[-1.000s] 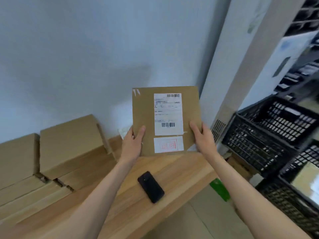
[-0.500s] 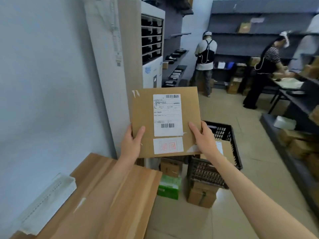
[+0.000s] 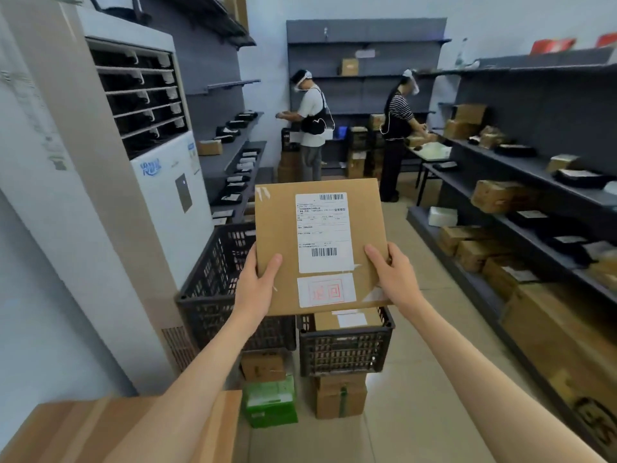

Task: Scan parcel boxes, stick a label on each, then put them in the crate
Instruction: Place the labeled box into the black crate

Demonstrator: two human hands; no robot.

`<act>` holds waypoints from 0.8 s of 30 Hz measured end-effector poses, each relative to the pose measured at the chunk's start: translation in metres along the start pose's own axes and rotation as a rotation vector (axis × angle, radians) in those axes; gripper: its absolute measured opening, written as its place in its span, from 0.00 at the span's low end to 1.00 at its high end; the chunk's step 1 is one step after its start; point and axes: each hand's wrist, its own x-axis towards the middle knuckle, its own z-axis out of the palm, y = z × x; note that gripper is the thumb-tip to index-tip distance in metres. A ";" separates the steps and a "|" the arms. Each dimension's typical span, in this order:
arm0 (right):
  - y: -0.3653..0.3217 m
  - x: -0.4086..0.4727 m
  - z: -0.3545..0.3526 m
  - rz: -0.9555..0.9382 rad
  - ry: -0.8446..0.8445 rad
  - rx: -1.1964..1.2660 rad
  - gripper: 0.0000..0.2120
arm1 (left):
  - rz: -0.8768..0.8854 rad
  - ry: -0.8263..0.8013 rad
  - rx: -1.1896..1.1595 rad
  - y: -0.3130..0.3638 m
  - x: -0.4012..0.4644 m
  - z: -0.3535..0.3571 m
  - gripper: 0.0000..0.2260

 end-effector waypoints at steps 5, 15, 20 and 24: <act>0.029 0.085 -0.008 -0.019 0.008 -0.010 0.31 | -0.010 -0.019 -0.007 -0.015 0.074 0.047 0.26; 0.117 0.221 0.003 0.119 -0.028 -0.078 0.25 | -0.177 -0.022 0.051 -0.088 0.196 0.128 0.23; 0.172 0.245 0.015 0.235 -0.071 -0.089 0.18 | -0.311 -0.051 0.084 -0.142 0.218 0.151 0.25; 0.221 0.255 0.026 0.337 -0.114 -0.141 0.25 | -0.429 -0.088 0.112 -0.184 0.225 0.163 0.24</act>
